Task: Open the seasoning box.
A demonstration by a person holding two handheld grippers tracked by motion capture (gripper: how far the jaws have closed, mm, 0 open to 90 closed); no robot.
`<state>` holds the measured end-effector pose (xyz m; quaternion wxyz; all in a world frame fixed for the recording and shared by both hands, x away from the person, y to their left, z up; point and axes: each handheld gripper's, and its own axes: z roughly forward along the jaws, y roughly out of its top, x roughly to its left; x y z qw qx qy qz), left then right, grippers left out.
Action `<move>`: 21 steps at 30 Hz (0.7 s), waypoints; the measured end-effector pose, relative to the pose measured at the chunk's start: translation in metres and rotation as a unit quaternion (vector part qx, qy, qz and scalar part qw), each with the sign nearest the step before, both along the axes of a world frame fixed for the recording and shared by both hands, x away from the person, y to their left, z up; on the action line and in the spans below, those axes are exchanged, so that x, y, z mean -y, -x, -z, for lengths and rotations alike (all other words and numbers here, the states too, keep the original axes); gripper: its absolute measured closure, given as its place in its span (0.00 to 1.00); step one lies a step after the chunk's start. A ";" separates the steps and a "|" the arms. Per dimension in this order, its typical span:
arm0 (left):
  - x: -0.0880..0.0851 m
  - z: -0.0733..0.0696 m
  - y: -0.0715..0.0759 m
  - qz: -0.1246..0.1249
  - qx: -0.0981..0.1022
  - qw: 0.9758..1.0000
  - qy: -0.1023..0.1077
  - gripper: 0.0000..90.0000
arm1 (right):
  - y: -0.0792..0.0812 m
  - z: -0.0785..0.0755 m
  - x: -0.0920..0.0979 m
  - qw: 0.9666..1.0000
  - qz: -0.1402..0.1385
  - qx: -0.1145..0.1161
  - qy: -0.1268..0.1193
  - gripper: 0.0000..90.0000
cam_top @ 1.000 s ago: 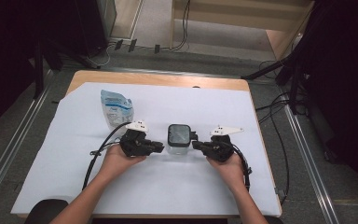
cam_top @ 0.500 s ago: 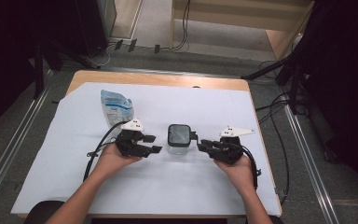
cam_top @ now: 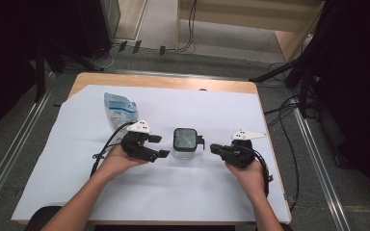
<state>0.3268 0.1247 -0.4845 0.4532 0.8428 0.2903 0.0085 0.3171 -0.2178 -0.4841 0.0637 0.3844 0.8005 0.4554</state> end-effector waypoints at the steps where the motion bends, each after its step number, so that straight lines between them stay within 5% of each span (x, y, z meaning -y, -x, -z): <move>1: 0.002 -0.002 -0.001 0.006 -0.001 1.000 0.004 0.34 | -0.002 0.000 -0.001 1.000 -0.001 -0.002 0.003 1.00; 5: 0.006 -0.006 -0.008 0.018 -0.010 1.000 0.023 0.31 | -0.004 -0.001 -0.003 1.000 -0.002 -0.001 0.003 1.00; 12: 0.012 -0.009 -0.022 0.027 -0.005 0.999 0.029 0.19 | -0.008 -0.001 -0.008 1.000 -0.006 -0.005 0.001 1.00; 21: 0.020 -0.005 -0.021 0.054 0.006 0.998 0.027 0.12 | -0.011 -0.001 -0.011 1.000 -0.011 -0.009 0.000 1.00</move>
